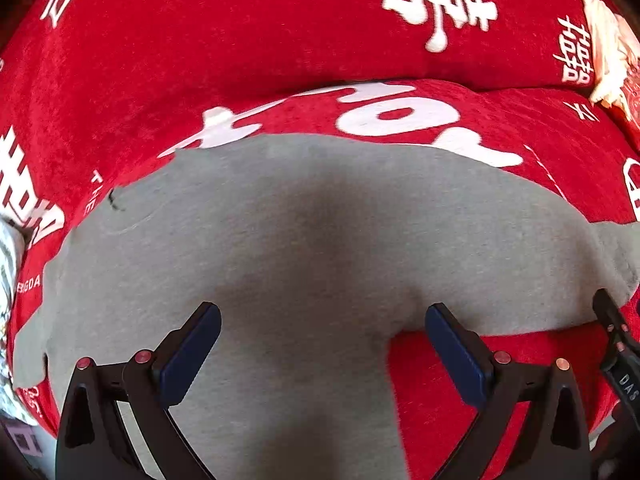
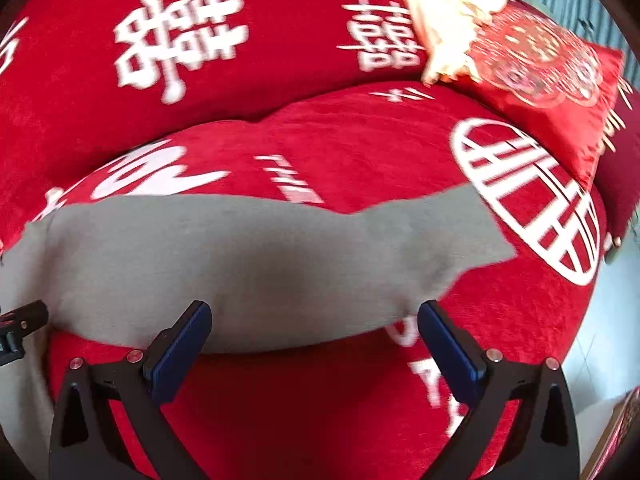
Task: Fold small clothes
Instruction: 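Move the right tool to a sweater sleeve cuff and close on it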
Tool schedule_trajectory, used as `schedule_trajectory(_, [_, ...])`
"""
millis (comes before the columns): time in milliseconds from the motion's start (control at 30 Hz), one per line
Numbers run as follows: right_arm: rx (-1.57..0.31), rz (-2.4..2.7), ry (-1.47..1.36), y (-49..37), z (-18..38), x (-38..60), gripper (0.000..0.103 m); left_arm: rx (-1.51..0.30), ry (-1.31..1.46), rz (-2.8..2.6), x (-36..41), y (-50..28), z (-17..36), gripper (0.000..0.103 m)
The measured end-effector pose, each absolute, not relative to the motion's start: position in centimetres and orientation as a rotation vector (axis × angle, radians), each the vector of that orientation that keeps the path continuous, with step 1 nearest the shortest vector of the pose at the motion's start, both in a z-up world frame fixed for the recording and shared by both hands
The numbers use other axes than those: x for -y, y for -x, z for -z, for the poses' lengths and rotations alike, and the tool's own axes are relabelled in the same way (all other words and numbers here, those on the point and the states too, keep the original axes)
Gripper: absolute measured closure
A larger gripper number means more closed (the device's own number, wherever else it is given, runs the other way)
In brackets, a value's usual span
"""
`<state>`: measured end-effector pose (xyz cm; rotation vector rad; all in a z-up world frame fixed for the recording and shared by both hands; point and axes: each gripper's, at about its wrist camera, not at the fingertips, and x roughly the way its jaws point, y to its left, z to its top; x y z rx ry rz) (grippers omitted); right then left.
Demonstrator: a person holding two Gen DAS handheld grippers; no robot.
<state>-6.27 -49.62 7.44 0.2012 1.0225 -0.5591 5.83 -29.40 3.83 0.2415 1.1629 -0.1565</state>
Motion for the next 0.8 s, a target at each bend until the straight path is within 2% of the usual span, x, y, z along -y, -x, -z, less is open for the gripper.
schedule_trajectory(300, [-1.023,0.663,-0.331,8.7,-6.4,55.3,0.0,-1.164,-0.271,0.178,32.1,-6.4,-3.0,0.0])
schedule_trajectory(733, [-0.992,0.65,-0.379,6.7,-5.3,57.7,0.0,-1.155,-0.28,0.191,33.6,-7.4,-2.4,0.0])
schedule_trajectory(800, [-0.965,0.644,-0.389,6.1,-5.3,58.4,0.005,-1.161,-0.275,0.192,33.7,-7.6,-2.1,0.0])
